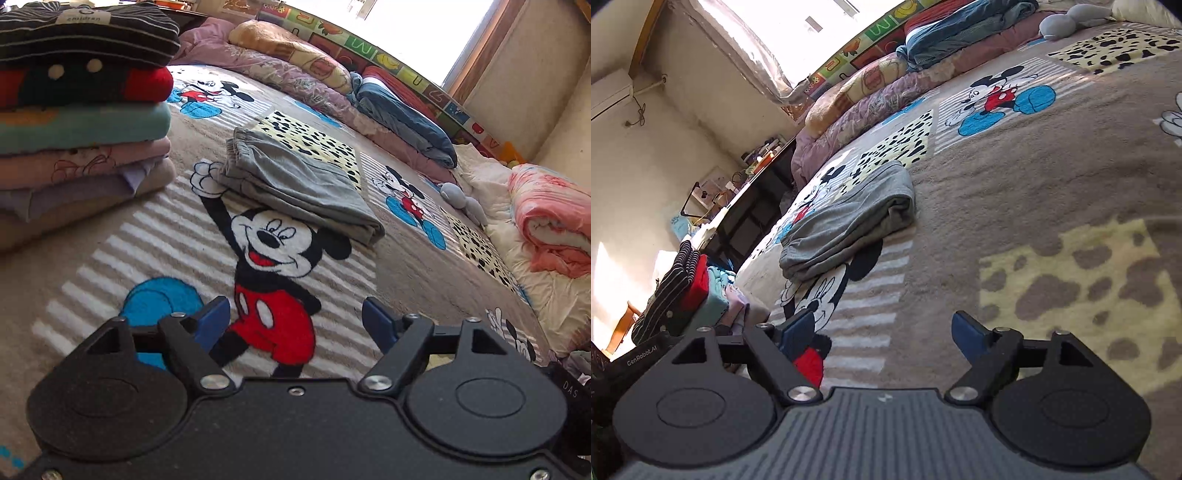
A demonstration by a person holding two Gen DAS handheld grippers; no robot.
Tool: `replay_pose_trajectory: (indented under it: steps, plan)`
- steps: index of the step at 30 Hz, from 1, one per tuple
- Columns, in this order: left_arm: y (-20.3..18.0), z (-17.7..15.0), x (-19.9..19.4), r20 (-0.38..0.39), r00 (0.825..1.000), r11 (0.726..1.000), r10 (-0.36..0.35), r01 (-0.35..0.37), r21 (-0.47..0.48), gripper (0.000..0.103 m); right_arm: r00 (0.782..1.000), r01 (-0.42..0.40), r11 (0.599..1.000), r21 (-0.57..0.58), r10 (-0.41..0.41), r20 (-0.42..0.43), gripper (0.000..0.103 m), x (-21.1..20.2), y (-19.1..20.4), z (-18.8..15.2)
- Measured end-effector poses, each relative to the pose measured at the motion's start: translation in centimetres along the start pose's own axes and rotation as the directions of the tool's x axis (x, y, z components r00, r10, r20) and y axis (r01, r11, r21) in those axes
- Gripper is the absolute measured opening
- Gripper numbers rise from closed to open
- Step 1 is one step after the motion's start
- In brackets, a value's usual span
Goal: Fold clothes
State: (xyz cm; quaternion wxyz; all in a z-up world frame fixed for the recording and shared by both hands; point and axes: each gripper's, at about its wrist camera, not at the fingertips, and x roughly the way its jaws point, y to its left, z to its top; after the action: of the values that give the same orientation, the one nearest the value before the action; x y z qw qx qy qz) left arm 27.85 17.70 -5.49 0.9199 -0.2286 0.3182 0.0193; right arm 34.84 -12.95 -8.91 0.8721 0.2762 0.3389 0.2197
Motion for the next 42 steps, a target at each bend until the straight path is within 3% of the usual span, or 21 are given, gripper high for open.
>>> replay_pose_trajectory:
  steps: [3, 9, 12, 17, 21, 27, 31, 42]
  plan:
    - [-1.4, -1.7, -4.4, 0.004, 1.0, 1.0, -0.003, 0.003, 0.009, 0.092, 1.0, 0.016, 1.0, 0.005, -0.016, 0.002, 0.098, -4.5, 0.3, -2.7]
    - [-4.9, -3.7, -13.8, 0.08, 0.997, 0.993, -0.024, 0.014, 0.121, 0.102, 0.999, 0.032, 0.998, -0.055, -0.03, 0.036, 0.103, -13.8, 4.2, -4.6]
    - [-6.9, -5.1, -17.7, 0.13, 0.991, 0.975, 0.025, -0.053, 0.216, 0.102, 0.997, 0.056, 0.994, -0.098, -0.05, 0.063, 0.103, -17.8, 6.1, -5.2]
    - [-10.1, -7.0, -22.3, 0.255, 0.956, 0.93, 0.148, -0.222, 0.294, 0.103, 0.99, 0.135, 0.967, -0.216, -0.121, 0.074, 0.103, -22.4, 9.8, -5.7]
    - [-11.1, -6.6, -23.4, 0.226, 0.961, 0.925, 0.16, -0.226, 0.305, 0.103, 0.986, 0.167, 0.934, -0.317, -0.15, 0.077, 0.103, -24.0, 12.9, -5.9]
    - [-11.6, -7.0, -23.5, 0.248, 0.944, 0.898, 0.22, -0.295, 0.326, 0.103, 0.971, 0.241, 0.887, -0.393, -0.217, 0.104, 0.103, -24.2, 15.6, -6.2]
    - [-11.2, -7.4, -23.7, 0.239, 0.943, 0.898, 0.231, -0.301, 0.32, 0.103, 0.964, 0.267, 0.864, -0.427, -0.233, 0.131, 0.103, -24.3, 16.5, -6.8]
    - [-11.0, -7.6, -24.5, 0.245, 0.943, 0.894, 0.224, -0.299, 0.333, 0.103, 0.961, 0.273, 0.862, -0.427, -0.232, 0.148, 0.103, -24.3, 17.5, -7.6]
